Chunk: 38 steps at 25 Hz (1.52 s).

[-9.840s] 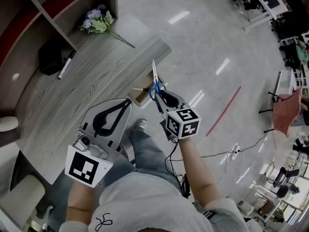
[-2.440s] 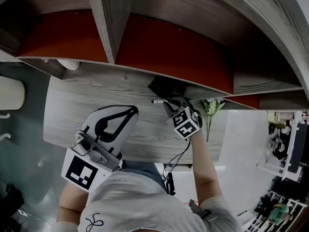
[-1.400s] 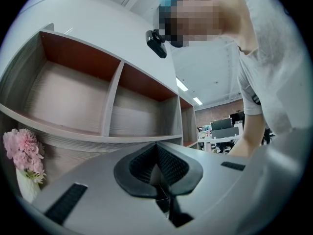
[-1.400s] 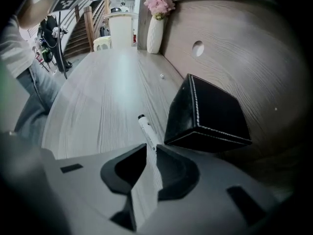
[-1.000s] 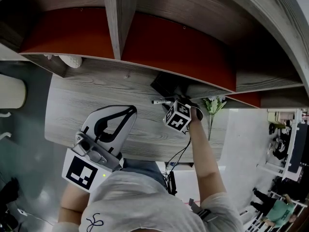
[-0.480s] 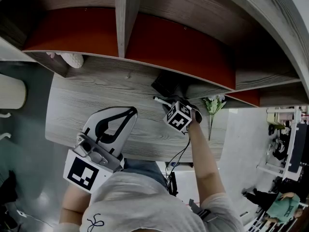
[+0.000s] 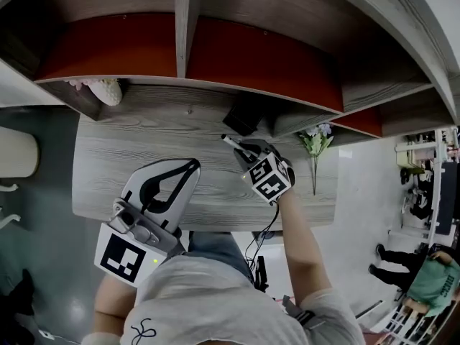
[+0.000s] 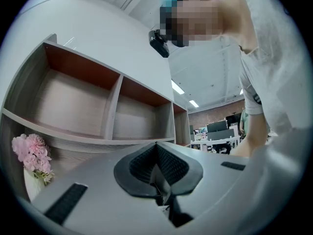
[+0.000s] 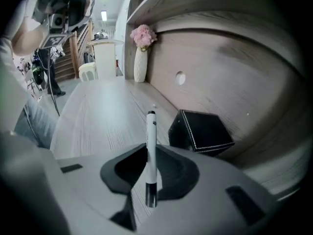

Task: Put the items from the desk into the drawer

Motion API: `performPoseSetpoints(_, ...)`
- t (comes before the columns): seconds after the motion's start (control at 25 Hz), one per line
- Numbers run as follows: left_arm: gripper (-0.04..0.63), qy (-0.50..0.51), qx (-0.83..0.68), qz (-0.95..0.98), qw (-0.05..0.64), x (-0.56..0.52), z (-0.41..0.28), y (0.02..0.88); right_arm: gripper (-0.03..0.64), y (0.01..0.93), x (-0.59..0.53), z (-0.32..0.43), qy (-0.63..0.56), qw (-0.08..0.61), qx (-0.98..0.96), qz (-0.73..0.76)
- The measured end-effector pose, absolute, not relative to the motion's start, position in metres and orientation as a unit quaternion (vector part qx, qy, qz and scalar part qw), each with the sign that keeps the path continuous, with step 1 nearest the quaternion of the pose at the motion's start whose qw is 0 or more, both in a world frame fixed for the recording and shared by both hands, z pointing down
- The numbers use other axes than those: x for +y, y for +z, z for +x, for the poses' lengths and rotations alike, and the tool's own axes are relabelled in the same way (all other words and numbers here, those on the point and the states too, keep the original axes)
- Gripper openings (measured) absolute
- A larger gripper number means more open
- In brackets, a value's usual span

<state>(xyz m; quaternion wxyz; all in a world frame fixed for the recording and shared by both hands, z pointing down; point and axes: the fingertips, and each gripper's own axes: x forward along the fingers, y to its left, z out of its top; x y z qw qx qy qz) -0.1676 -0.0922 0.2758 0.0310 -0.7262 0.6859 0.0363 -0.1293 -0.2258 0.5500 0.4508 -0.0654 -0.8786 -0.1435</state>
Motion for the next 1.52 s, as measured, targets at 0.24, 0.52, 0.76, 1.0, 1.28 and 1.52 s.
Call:
performPoseSetpoints(0.24, 0.009, 0.040, 0.652, -0.756, 0.031, -0.077, -0.158, 0.272, 0.071, 0.499, -0.200, -0.133, -0.085, 0.372, -0.924, -0.001)
performPoseSetpoints(0.52, 0.009, 0.040, 0.600, -0.798, 0.040, -0.063, -0.143, 0.264, 0.071, 0.431, -0.169, -0.122, -0.018, 0.255, -0.963, 0.088)
performPoseSetpoints(0.76, 0.009, 0.033, 0.559, -0.828, 0.047, -0.046, -0.126, 0.263, 0.071, 0.379, -0.139, -0.098, 0.009, 0.172, -0.974, 0.146)
performPoseSetpoints(1.0, 0.009, 0.026, 0.517, -0.853, 0.061, -0.026, -0.103, 0.260, 0.071, 0.339, -0.100, -0.068, 0.004, 0.117, -0.974, 0.195)
performPoseSetpoints(1.28, 0.009, 0.023, 0.452, -0.890, 0.057, -0.014, -0.062, 0.270, 0.071, 0.319, -0.072, -0.024, 0.001, 0.088, -0.961, 0.262)
performPoseSetpoints(1.52, 0.009, 0.031, 0.383, -0.922, 0.043, -0.016, -0.012, 0.275, 0.071, 0.305, -0.058, 0.036, 0.009, 0.072, -0.940, 0.333)
